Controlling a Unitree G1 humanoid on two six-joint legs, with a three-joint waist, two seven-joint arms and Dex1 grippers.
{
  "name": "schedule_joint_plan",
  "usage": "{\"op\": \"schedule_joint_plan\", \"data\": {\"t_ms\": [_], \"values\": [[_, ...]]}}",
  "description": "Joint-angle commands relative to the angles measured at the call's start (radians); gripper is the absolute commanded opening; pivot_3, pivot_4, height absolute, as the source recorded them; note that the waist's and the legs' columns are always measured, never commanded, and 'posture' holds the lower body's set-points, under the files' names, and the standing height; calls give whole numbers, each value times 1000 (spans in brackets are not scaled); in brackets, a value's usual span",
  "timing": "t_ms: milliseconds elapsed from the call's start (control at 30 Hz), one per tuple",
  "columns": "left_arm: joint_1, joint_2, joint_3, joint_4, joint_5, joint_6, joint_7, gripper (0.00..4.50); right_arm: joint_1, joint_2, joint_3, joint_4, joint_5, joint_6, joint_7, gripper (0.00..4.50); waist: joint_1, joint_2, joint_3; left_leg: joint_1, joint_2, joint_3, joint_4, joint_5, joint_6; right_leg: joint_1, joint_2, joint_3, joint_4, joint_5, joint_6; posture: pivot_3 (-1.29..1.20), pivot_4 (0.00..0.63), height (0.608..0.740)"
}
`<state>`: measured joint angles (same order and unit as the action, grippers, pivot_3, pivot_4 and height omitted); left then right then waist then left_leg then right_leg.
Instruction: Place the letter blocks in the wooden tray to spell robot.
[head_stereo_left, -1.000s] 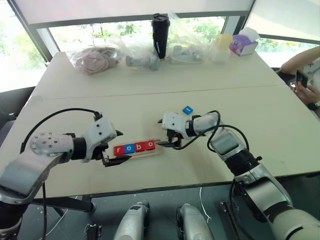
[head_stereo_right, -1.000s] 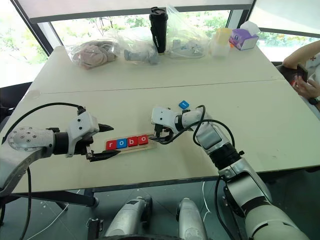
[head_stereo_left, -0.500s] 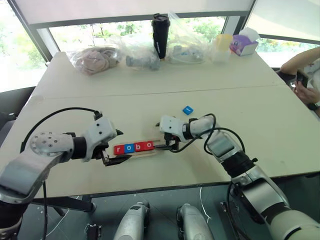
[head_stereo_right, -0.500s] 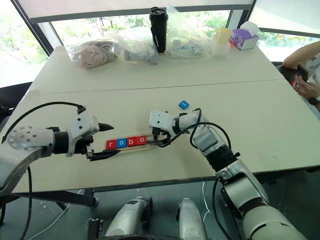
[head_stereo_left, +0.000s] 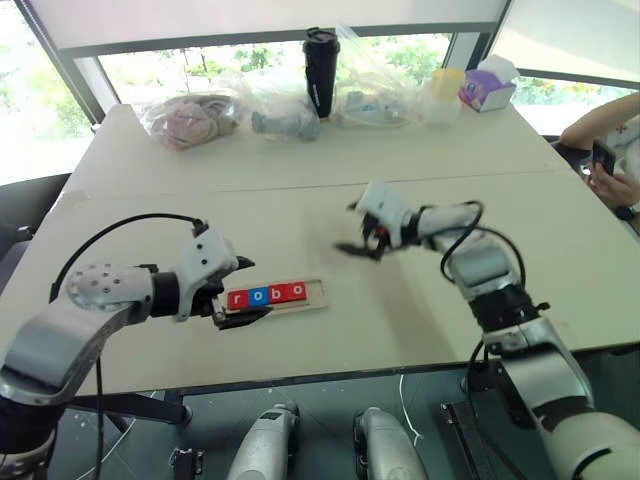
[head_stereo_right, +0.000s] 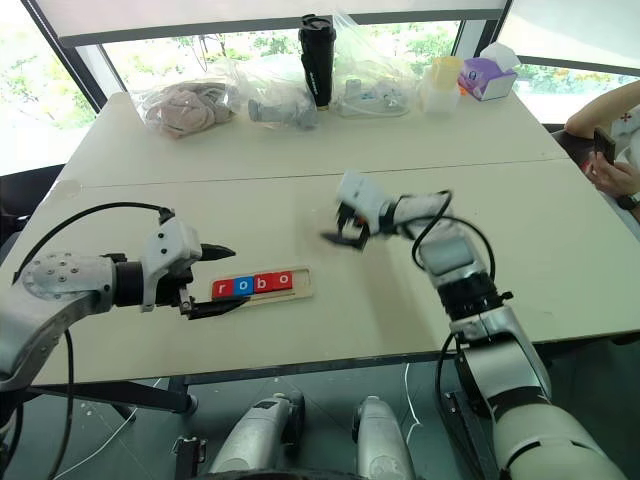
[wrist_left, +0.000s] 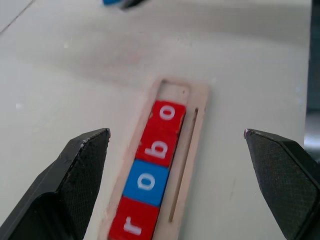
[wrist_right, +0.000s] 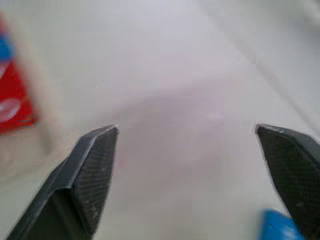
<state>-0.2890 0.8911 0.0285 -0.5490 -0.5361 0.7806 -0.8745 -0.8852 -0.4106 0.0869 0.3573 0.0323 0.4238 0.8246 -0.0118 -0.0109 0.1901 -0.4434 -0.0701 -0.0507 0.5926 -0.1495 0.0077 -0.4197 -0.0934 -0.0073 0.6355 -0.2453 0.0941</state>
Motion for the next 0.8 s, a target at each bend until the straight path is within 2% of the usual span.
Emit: {"op": "schedule_joint_plan", "data": {"t_ms": [33, 200, 400, 600, 700, 800], "values": [[-34, -2, 35, 10, -11, -5, 9, 4500, -42, 27, -85, 95, 29, 41, -133, 4482, -1, 0, 0, 0, 0, 0, 0, 0, 0, 0, 0, 0, 0, 0, 0, 0, 150, 740], [-120, -26, 32, 80, -10, -30, 17, 4500, -97, 57, -96, 321, 5, -19, -228, 4482, -3, 0, 0, 0, 0, 1, -1, 1, 2, 0, 1, 1, 0, 0, 0, 0, 150, 740], [-113, -13, 32, 98, 4, -41, 5, 4500, -132, 59, -45, 521, -32, -124, -190, 4482, -8, 0, 0, 0, 0, 3, -1, 2, 3, 0, 1, 2, 0, 1, 1, 0, 150, 740], [-87, 22, 46, 113, 30, -54, 0, 4500, -141, 56, -8, 614, -72, -189, -153, 4482, -9, 0, 0, 0, 0, 2, -1, 2, 3, 0, 2, 2, 0, 1, 1, 0, 150, 740], [-77, 36, 50, 130, 40, -73, -9, 4500, -149, 60, -9, 642, -77, -201, -159, 3671, -9, 0, 0, 0, 0, 3, -1, 2, 2, 0, 2, 2, 0, 1, 1, 0, 150, 740], [-76, 34, 53, 131, 38, -80, -11, 4500, -155, 64, -11, 655, -79, -208, -160, 2179, -5, 0, 0, 0, 0, 2, 0, 2, 2, 0, 3, 2, 0, 1, 1, 0, 150, 740]]}}
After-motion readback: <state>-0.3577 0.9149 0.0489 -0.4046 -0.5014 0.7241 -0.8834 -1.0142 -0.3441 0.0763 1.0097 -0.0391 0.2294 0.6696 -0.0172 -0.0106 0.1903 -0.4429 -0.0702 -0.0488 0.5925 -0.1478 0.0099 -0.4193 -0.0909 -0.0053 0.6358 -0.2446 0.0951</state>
